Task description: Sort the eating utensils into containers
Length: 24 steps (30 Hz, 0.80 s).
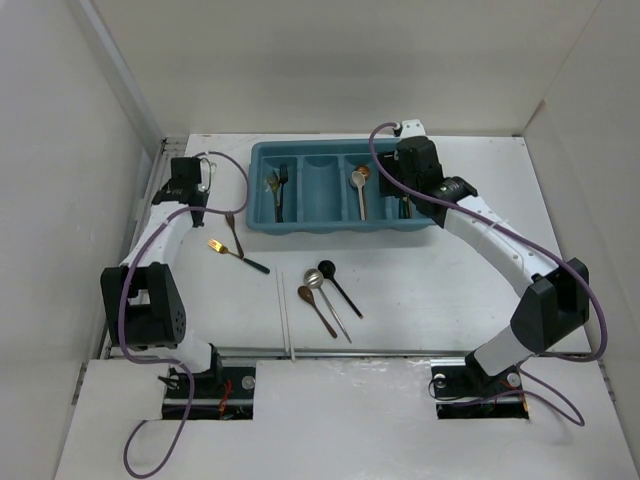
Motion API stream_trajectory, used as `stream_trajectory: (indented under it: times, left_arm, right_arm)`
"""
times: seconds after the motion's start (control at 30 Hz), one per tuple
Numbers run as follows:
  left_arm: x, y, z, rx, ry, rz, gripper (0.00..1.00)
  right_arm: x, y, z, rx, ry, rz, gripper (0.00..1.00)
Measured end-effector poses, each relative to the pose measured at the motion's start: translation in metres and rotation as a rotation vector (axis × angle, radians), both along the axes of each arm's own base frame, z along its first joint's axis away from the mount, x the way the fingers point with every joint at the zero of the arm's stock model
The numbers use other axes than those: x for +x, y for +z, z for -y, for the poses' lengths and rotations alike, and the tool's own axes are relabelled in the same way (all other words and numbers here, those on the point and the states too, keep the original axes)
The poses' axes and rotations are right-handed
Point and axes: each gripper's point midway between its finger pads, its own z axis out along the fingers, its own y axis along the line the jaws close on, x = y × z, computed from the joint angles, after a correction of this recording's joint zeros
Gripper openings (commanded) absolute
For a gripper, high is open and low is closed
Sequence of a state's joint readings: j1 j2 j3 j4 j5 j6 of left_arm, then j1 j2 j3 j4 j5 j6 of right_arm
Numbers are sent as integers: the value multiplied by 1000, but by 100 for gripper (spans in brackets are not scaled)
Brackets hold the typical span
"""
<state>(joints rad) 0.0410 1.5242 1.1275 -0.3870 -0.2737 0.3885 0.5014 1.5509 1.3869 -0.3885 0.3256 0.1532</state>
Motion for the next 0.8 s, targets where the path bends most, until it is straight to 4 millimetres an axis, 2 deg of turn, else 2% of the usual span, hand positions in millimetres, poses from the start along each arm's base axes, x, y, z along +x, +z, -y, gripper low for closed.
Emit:
stream_trajectory:
  times: [0.1, 0.17, 0.23, 0.3, 0.37, 0.4, 0.5, 0.53, 0.6, 0.67, 0.73, 0.8]
  left_arm:
    - [17, 20, 6, -36, -18, 37, 0]
    - [41, 49, 16, -95, -29, 104, 0]
    - [72, 87, 29, -160, -43, 217, 0]
    - [93, 121, 54, -244, -88, 319, 0]
    - [103, 141, 92, -347, -155, 374, 0]
    - [105, 144, 112, -394, -191, 380, 0]
    - [105, 128, 172, -536, -269, 320, 0]
    - [105, 110, 197, -591, -293, 265, 0]
    - [105, 86, 218, -639, -293, 197, 0]
    - [108, 52, 232, -674, -266, 122, 0]
    - [112, 22, 234, -684, -221, 64, 0]
    - [114, -2, 230, -678, -174, 24, 12]
  right_arm:
    - [0, 0, 1, 1, -1, -1, 65]
    - [0, 0, 1, 2, 0, -1, 65]
    - [0, 0, 0, 4, 3, -2, 65]
    - [0, 0, 0, 6, 5, -2, 65]
    - [0, 0, -1, 6, 6, -2, 65]
    - [0, 0, 0, 6, 6, -3, 65]
    - [0, 0, -1, 7, 7, -3, 65]
    - [0, 0, -1, 7, 8, -3, 65]
    - [0, 0, -1, 7, 8, -3, 65]
    - [0, -1, -1, 7, 8, -4, 65]
    - [-1, -1, 0, 5, 6, -4, 65]
    - [-2, -1, 1, 4, 4, -4, 65]
